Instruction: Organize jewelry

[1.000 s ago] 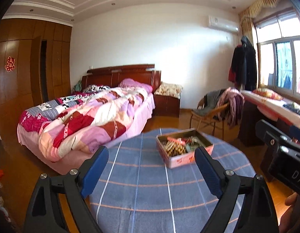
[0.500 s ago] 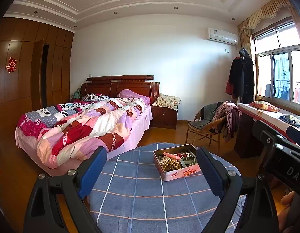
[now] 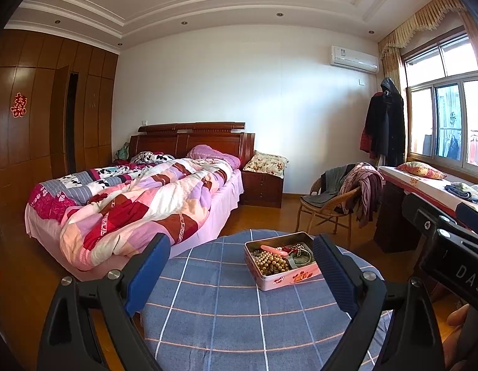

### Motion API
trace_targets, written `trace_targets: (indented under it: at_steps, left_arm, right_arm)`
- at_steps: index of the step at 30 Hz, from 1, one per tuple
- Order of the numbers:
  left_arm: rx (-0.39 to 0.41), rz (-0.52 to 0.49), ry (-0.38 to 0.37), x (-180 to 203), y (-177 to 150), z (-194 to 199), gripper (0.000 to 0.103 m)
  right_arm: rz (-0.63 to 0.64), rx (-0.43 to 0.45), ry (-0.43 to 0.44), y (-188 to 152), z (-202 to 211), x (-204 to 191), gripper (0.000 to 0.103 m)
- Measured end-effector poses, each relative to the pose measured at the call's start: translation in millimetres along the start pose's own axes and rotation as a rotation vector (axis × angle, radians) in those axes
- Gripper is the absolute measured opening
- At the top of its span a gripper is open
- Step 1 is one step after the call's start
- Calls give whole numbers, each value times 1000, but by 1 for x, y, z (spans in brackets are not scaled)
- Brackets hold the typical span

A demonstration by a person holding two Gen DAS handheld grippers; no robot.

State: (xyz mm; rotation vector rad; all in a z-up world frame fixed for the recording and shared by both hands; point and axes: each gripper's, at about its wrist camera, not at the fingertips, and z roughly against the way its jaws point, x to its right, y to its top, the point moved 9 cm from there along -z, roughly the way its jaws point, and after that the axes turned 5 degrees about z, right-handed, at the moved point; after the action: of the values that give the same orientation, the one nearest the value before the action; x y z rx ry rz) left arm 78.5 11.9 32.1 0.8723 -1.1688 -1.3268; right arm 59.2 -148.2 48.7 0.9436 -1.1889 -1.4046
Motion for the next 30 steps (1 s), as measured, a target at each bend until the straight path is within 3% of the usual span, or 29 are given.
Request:
trace_targets:
  at_steps: [30]
  left_arm:
    - [24, -18, 2, 3, 2, 2, 93]
  right_arm:
    - [-7, -6, 2, -2, 0, 3, 103]
